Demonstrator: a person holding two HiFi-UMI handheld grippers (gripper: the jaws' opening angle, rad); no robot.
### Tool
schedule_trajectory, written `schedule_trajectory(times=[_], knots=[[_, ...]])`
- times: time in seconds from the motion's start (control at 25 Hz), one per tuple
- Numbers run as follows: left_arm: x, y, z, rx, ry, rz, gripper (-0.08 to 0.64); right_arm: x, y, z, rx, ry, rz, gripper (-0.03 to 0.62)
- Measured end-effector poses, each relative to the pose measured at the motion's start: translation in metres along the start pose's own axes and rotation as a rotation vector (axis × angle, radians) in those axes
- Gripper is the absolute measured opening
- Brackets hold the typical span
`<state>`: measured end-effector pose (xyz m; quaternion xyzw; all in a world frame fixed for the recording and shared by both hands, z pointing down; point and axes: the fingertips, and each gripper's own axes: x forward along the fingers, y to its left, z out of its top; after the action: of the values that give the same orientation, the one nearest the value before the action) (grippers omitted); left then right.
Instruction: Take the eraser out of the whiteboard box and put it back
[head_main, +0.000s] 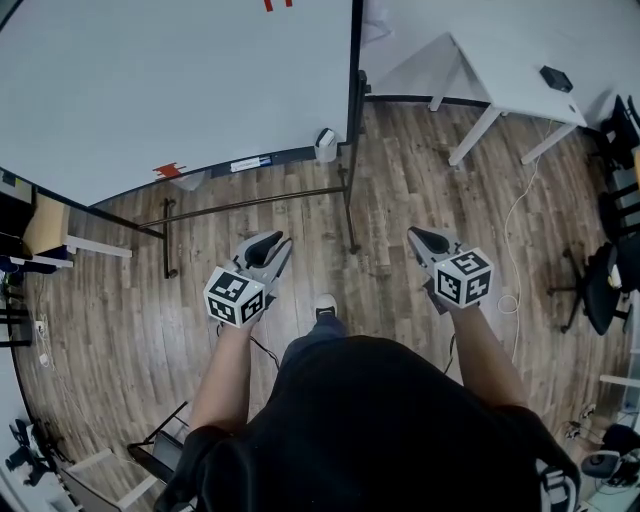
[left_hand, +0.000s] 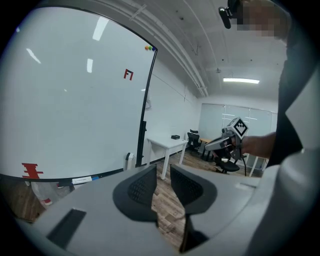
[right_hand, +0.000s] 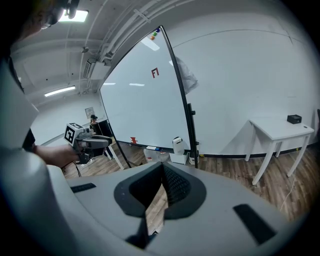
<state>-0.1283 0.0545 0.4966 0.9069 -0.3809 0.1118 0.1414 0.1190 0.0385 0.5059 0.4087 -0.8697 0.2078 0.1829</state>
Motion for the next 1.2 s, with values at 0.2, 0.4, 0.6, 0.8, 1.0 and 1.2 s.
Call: schedule_trajectory(times=[0.2, 0.4, 0.6, 0.8, 1.0, 1.2], knots=[[0.011, 0.022, 0.001, -0.01, 0.006, -0.015, 0.094, 0.021, -0.001, 0.005, 0.006, 0.019, -0.005, -0.003], [0.021, 0.038, 0.005, -0.012, 0.005, -0.038, 0.094, 0.036, 0.001, 0.012, 0.009, 0.032, -0.012, -0.003], [0.025, 0.056, 0.018, -0.009, -0.015, -0.054, 0.094, 0.052, 0.015, 0.025, -0.01, 0.046, -0.001, -0.003], [0.027, 0.078, 0.032, -0.007, -0.038, -0.06, 0.094, 0.066, 0.018, 0.044, -0.028, 0.044, -0.01, -0.003], [0.029, 0.1, 0.039, -0.008, -0.047, -0.059, 0.094, 0.083, 0.023, 0.052, -0.035, 0.055, -0.007, -0.003], [0.034, 0.118, 0.045, -0.001, -0.043, -0.067, 0.094, 0.101, 0.024, 0.057, -0.028, 0.061, -0.005, -0.003]])
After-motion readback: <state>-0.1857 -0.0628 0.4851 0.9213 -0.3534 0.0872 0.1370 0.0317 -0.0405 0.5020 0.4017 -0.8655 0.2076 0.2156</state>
